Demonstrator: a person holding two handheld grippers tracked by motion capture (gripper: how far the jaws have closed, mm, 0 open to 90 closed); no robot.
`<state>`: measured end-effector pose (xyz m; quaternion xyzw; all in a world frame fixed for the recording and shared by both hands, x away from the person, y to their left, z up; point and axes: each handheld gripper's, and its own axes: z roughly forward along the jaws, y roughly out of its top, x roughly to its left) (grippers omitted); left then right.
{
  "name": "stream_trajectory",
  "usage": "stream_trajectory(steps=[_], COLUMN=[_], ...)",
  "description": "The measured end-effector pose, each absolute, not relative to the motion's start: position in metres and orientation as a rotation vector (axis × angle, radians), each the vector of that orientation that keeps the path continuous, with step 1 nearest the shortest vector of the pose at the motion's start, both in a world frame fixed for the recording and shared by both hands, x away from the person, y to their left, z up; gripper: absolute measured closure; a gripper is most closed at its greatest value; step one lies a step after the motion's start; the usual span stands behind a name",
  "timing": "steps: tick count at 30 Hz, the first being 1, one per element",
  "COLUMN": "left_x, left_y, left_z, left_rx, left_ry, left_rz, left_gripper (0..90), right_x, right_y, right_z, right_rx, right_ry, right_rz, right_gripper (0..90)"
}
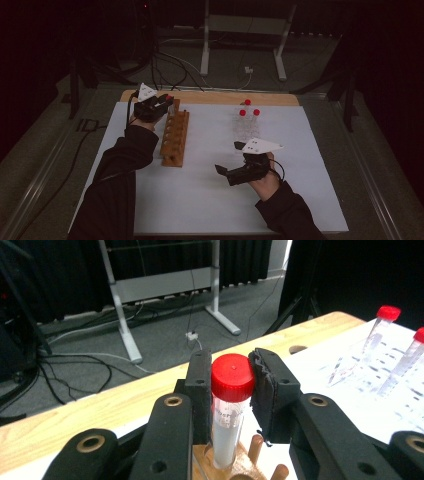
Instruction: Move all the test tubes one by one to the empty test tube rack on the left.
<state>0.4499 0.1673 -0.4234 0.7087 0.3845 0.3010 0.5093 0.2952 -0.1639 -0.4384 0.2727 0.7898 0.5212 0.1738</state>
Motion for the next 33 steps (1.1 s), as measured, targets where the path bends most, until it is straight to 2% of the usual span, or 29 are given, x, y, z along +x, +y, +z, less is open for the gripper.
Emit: stream_trajectory(steps=[15, 33], left_x=[0.455, 0.456], left_y=[0.164, 0.160], left_z=[-0.446, -0.446], left_rx=[1.777, 1.828], left_ry=[0.978, 0.998], left_rz=[0.707, 0.706], left_gripper=[71.9, 70.9], right_x=[0.296, 0.296], right_y=[-0.165, -0.168], right_z=[-0.438, -0.436], right_rx=[0.780, 0.785], right_ry=[2.241, 2.229], right_rz=[1.480, 1.517], right_gripper=[0.0, 0.0])
